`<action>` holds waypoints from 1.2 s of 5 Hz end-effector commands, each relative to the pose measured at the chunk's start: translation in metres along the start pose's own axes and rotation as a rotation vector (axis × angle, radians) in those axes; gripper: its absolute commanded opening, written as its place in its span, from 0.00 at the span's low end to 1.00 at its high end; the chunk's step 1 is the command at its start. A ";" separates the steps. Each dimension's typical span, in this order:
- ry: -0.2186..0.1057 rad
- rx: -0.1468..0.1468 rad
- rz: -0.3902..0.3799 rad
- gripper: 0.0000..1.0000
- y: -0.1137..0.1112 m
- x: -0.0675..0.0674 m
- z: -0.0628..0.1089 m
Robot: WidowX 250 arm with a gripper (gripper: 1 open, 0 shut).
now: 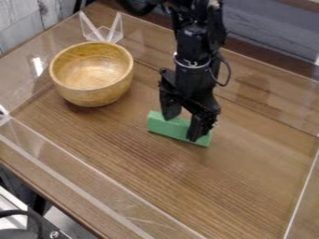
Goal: Put the green block in the brown bowl
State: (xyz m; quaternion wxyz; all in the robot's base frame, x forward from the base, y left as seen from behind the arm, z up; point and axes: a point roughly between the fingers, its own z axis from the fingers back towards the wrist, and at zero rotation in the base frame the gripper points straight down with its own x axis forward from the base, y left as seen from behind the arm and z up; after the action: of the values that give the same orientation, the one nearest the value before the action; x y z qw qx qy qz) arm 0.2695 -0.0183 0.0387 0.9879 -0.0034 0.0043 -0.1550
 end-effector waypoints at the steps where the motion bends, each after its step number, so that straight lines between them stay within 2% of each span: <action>1: -0.004 -0.002 -0.012 1.00 0.005 -0.001 -0.012; 3: -0.002 -0.010 -0.017 1.00 0.010 -0.004 -0.031; 4: -0.004 -0.016 -0.020 0.00 0.008 -0.006 -0.022; 6: -0.005 -0.030 -0.012 0.00 0.006 -0.009 -0.010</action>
State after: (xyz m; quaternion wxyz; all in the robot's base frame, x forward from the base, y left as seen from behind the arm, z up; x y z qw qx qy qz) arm 0.2577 -0.0112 0.0173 0.9859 -0.0215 0.0237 -0.1640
